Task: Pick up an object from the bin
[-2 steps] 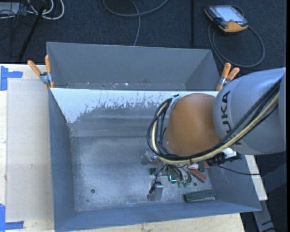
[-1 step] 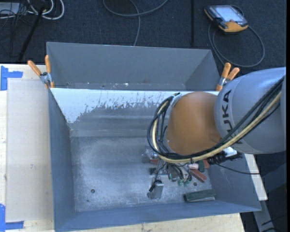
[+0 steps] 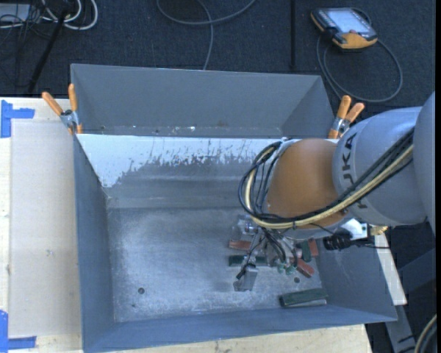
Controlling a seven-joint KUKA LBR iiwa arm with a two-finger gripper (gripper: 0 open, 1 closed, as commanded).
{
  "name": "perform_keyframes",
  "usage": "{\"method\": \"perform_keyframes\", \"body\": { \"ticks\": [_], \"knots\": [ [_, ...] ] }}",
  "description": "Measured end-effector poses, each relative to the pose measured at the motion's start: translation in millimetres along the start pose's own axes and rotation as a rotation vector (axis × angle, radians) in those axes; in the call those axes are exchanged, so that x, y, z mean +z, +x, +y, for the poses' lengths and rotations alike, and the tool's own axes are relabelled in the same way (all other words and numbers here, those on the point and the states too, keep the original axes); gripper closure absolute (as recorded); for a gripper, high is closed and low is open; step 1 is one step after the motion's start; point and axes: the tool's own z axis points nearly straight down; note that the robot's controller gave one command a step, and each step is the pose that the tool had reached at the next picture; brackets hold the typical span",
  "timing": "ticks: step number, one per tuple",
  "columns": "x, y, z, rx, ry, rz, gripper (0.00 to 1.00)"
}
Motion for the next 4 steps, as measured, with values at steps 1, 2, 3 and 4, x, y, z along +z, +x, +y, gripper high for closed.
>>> {"method": "perform_keyframes", "body": {
  "ticks": [1,2,3,4],
  "knots": [
    [-6,-9.8,-44,-0.045,0.004,0.012,0.00],
    [-34,-12.3,-50,-0.078,0.003,0.003,0.00],
    [33,0.4,-52,0.134,0.003,0.005,0.00],
    [35,-7.7,-66,0.112,0.003,0.006,1.00]
  ]
}}
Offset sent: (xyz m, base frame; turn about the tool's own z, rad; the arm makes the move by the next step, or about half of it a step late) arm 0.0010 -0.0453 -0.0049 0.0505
